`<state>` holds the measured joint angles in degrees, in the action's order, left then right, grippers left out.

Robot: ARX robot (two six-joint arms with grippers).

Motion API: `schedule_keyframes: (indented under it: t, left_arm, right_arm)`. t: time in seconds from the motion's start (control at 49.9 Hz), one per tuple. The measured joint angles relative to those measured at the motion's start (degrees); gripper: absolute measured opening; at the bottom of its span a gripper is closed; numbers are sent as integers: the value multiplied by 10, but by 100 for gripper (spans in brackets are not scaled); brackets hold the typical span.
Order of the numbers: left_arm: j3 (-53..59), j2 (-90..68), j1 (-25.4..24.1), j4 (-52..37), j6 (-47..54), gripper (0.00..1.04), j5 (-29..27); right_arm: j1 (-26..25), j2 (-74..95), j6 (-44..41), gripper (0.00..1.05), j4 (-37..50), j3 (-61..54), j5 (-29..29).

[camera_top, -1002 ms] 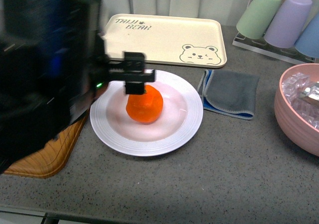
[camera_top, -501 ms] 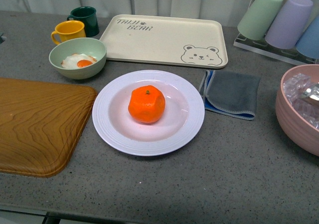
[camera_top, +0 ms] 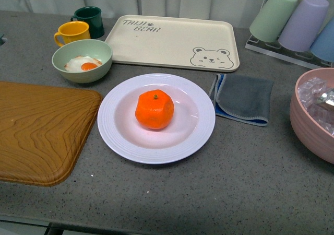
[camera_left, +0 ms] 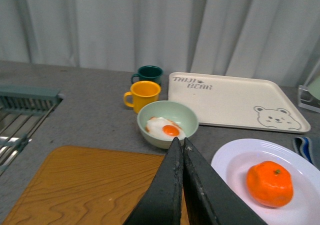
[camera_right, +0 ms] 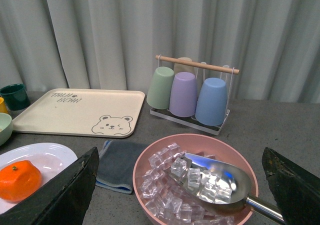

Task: Place orange and plate with both arms

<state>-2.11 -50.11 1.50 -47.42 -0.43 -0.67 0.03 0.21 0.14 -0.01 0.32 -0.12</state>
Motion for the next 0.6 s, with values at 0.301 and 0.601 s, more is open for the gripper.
schedule_keyframes:
  t: [0.301, 0.601]
  left_arm:
    - [9, 153, -14, 133, 0, 4, 7]
    - [9, 253, -14, 226, 0, 4, 7]
  right_arm:
    - [0, 0, 0, 95, 0, 0, 0]
    - [0, 0, 0, 95, 0, 0, 0]
